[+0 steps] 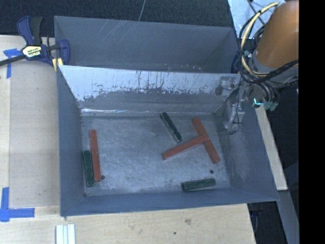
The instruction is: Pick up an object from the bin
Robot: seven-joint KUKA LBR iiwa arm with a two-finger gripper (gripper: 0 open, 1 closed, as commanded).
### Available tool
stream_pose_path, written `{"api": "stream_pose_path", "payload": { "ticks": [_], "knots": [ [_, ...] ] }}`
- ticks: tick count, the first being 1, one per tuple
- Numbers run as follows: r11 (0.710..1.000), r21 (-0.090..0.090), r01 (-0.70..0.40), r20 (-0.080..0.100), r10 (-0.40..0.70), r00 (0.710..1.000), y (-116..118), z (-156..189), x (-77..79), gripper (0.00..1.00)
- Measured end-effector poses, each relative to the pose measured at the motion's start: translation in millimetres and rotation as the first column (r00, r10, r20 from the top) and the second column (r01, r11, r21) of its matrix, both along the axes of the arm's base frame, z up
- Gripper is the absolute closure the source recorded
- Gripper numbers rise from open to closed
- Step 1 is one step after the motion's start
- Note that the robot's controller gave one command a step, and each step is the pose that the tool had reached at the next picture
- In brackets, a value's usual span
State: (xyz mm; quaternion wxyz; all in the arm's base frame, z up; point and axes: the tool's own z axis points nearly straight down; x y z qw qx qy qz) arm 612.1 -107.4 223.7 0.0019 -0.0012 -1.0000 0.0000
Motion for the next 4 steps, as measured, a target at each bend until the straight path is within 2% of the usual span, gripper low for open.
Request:
{"api": "stream_pose_path", "payload": {
  "ticks": [1,2,3,4],
  "knots": [
    [1.0,-0.001,-0.002,0.008,0.002,1.0,0.4,4.6,1.7,0.0],
    [0.993,-0.002,-0.117,0.01,0.117,0.993,24.7,-42.2,-6.5,0.0],
    [0.983,0.0,-0.186,0.005,0.186,0.983,65.0,-63.3,-9.8,0.0],
    [0.975,0.0,-0.222,0.005,0.222,0.975,74.3,-73.4,-39.5,0.0]
  ]
}}
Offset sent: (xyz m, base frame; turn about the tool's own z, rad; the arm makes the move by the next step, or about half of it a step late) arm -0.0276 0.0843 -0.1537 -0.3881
